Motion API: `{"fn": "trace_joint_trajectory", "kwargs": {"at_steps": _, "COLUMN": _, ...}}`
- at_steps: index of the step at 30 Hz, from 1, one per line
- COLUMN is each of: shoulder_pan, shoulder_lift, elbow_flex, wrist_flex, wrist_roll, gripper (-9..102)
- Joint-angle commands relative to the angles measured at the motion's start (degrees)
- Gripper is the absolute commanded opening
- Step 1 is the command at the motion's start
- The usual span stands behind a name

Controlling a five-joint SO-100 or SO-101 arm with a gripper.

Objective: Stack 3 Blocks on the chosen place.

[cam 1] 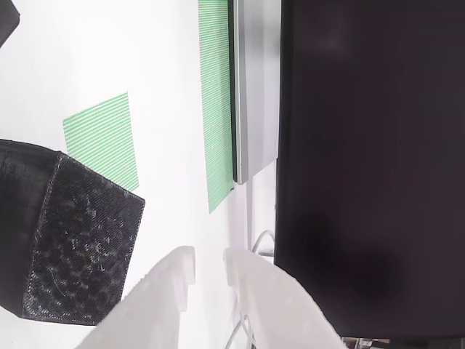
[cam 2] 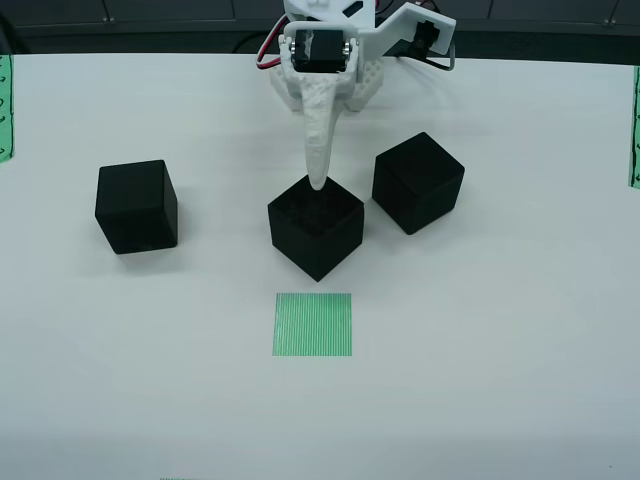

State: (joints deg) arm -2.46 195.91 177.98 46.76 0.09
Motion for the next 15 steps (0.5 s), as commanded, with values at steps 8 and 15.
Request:
{"fn": "trace_joint_trajectory", "kwargs": {"at_steps": 8, "shoulder_pan": -0.5, "shoulder_lift": 1.1, "elbow_flex": 2.4, "wrist_flex": 0.2, "wrist_roll": -0.5, "gripper": 0}}
{"fn": "trace_joint_trajectory", "kwargs": {"at_steps": 15, "shoulder_pan": -0.7, "shoulder_lift": 1.1, "elbow_flex": 2.4, "wrist_flex": 0.2, "wrist_roll": -0.5, "gripper": 0}}
